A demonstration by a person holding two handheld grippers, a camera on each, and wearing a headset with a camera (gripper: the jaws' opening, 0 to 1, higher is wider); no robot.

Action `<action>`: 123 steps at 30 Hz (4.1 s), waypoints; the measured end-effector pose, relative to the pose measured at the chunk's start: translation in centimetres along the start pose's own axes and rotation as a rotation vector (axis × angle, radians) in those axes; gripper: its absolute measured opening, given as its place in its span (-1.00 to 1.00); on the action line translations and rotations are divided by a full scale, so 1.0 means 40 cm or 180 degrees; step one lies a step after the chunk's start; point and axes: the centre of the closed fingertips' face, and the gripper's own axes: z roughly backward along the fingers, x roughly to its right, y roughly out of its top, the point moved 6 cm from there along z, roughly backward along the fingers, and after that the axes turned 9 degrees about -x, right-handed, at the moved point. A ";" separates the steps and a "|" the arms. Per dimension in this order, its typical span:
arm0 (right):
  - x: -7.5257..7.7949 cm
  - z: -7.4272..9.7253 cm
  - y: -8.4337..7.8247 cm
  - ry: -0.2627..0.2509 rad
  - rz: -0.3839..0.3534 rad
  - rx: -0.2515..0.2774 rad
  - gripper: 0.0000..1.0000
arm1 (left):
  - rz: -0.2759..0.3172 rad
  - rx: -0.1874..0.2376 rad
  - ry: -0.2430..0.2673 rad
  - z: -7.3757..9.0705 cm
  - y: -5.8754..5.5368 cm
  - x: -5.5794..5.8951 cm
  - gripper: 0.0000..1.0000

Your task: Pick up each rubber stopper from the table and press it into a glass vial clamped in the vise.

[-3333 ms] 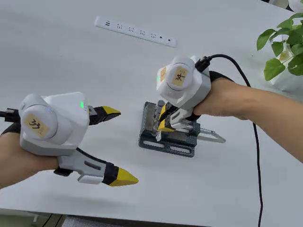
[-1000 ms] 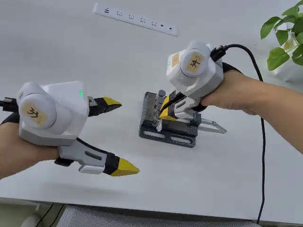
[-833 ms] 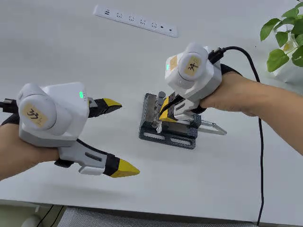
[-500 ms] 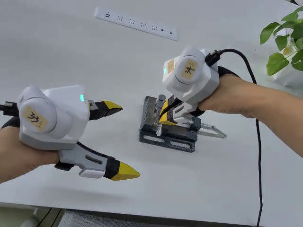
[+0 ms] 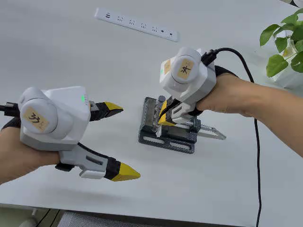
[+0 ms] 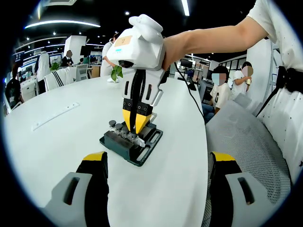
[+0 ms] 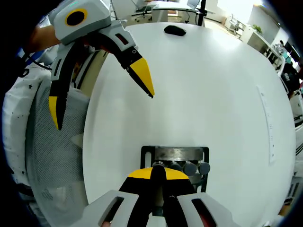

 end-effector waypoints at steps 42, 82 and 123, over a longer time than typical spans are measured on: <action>-0.003 0.001 -0.008 0.0052 -0.0160 0.0179 -0.95 | -0.0040 -0.0027 0.0077 0.016 0.012 -0.010 0.77; -0.051 0.141 -0.181 -0.0362 -0.0907 0.1060 -0.53 | -0.0167 -0.0051 0.0150 0.030 0.044 -0.030 0.98; -0.199 0.033 -0.351 -0.0630 -0.1671 0.2357 0.71 | -0.0111 -0.0159 0.0226 0.024 0.006 -0.057 0.99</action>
